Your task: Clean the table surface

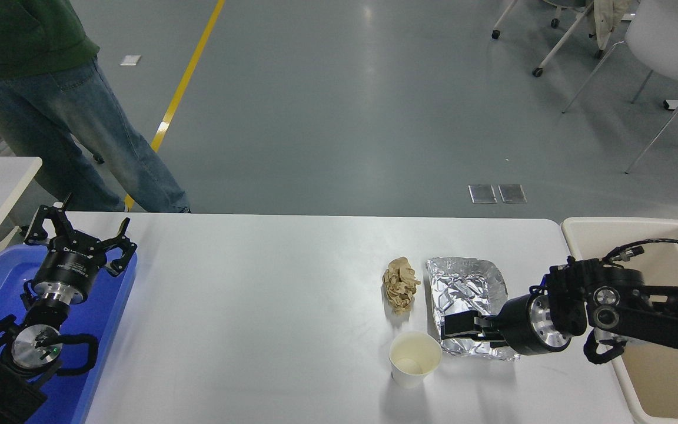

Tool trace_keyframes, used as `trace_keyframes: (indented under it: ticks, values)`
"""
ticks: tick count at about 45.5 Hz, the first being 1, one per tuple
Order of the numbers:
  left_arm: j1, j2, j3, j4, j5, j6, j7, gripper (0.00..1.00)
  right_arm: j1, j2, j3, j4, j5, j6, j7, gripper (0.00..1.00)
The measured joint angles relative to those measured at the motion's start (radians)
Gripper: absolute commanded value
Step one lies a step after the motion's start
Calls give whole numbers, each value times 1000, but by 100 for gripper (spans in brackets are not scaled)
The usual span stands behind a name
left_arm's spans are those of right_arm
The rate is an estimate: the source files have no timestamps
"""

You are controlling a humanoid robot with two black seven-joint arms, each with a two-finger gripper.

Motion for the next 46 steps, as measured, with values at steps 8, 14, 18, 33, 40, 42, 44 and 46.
trace_keyframes:
  ticks: [8, 14, 18, 33, 40, 42, 44, 46]
  values:
    - [0, 0, 0, 0, 0, 0, 0, 100, -14, 57, 11, -23, -35, 0, 16, 100]
    - [0, 0, 0, 0, 0, 0, 0, 100, -25, 89, 10, -51, -101, 0, 45, 100]
    - [0, 0, 0, 0, 0, 0, 0, 100, -30, 103, 8, -64, -141, 0, 61, 100]
    - [0, 0, 0, 0, 0, 0, 0, 100, -48, 122, 4, -91, -237, -1, 92, 99]
    - [0, 0, 0, 0, 0, 0, 0, 100, -55, 122, 3, -97, -274, -2, 107, 96]
    - [0, 0, 0, 0, 0, 0, 0, 100, -57, 122, 2, -99, -284, -3, 111, 86]
    - [0, 0, 0, 0, 0, 0, 0, 100, -59, 122, 2, -100, -294, -4, 116, 73]
    - [0, 0, 0, 0, 0, 0, 0, 100, -60, 122, 2, -100, -305, -4, 120, 62]
